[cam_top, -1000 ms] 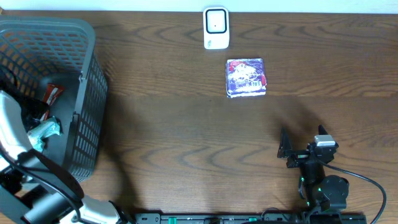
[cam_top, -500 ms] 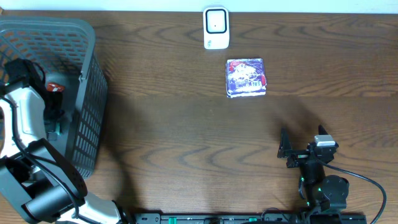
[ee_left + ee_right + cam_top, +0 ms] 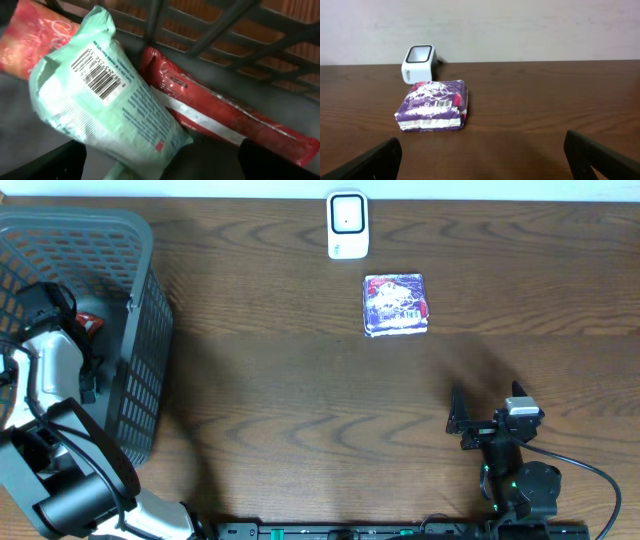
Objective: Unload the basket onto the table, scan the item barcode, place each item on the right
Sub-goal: 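Grasp the mint-green package inside the basket with the left gripper, then carry the green package to the scanner and set it down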
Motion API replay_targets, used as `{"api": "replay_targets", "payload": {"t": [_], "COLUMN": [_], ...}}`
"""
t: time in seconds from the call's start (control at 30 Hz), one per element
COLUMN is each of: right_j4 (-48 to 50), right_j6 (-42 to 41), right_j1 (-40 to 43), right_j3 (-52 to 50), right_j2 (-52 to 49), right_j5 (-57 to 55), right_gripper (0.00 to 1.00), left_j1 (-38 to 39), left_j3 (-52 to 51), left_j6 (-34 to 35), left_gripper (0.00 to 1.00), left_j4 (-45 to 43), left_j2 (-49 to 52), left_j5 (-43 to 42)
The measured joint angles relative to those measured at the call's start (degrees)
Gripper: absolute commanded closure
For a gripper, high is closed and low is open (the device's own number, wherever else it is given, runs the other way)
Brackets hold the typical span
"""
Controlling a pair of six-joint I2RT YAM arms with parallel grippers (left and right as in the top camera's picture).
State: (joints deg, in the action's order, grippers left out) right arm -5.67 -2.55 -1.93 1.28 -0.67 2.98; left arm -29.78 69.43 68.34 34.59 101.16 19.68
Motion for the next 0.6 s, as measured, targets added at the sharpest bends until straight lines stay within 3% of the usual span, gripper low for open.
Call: {"api": "replay_targets", "payload": {"t": [0.07, 0.2, 0.33, 0.4, 0.6], "right_j4": [0.00, 0.00, 0.00, 0.02, 0.00], "right_j6": [0.00, 0.00, 0.00, 0.00, 0.00], "right_j1": [0.00, 0.00, 0.00, 0.00, 0.00], "right_j3": [0.00, 0.00, 0.00, 0.00, 0.00], "right_j2": [0.00, 0.00, 0.00, -0.02, 0.00], "right_j5": [0.00, 0.00, 0.00, 0.00, 0.00], "right_gripper": [0.01, 0.01, 0.01, 0.01, 0.01], "left_j1": [0.00, 0.00, 0.00, 0.00, 0.00], "left_j3": [-1.16, -2.97, -4.24, -4.33, -4.33], "left_j6": [0.26, 0.50, 0.09, -1.70, -8.33], "left_gripper": [0.05, 0.24, 0.65, 0.91, 0.93], "left_j4": [-1.46, -2.71, -3.69, -4.57, -5.14], "left_j2": [0.00, 0.70, 1.68, 1.86, 0.33], "left_j5": [0.26, 1.36, 1.90, 2.14, 2.49]}}
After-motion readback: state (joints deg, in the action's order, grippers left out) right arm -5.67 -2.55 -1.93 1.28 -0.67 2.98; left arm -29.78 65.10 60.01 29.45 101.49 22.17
